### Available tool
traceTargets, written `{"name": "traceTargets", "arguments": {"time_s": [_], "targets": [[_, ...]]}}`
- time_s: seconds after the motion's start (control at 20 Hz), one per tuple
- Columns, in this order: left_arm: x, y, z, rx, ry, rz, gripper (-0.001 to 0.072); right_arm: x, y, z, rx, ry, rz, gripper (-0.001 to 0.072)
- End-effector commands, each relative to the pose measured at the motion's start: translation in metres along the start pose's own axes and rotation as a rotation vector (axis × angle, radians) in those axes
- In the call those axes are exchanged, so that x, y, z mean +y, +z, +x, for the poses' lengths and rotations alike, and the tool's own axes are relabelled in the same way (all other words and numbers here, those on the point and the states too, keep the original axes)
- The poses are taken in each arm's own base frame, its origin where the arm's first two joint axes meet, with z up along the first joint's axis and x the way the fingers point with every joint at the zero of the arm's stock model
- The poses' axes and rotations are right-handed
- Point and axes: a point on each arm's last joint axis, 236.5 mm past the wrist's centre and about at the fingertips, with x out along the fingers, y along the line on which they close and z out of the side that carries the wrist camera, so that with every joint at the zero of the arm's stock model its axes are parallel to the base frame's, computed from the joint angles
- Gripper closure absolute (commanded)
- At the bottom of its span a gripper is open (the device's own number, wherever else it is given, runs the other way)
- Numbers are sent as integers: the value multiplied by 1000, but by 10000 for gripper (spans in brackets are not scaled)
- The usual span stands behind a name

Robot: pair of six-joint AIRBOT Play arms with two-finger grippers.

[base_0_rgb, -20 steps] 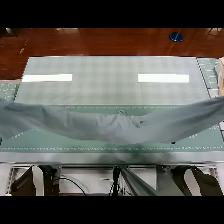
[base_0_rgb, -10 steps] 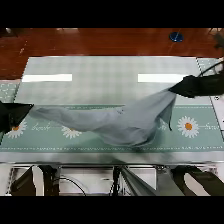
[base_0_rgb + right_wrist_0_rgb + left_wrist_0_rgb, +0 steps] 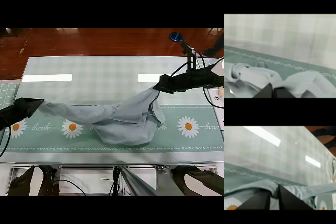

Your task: Fold the shirts.

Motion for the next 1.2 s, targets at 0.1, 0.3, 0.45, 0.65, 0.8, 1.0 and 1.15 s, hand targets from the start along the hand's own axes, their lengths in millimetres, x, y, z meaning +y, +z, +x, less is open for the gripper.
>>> {"name": "traceTargets", "arguments": {"time_s": [0.1, 0.3, 0.45, 0.65, 0.8, 1.0, 1.15], "targets": [[9, -5, 42, 44, 18, 80, 30, -3, 3, 4, -6, -8, -14, 692], [15, 17, 34, 15, 97, 260, 14, -10, 7, -2, -29, -52, -61, 692], [1, -26, 40, 184, 44, 215, 15, -17, 6, -3, -27, -82, -77, 692], [4, -91, 57, 416, 91, 190, 15, -22, 10, -4, -41, -106, -88, 692], [9, -132, 78, 564, 106, 114, 15, -27, 10, -4, -38, -127, -98, 692], [26, -179, 101, 733, 145, 40, 15, -28, 8, -4, -32, -129, -99, 692], [31, -189, 117, 749, 154, -17, 15, -27, 6, -4, -24, -128, -98, 692]]}}
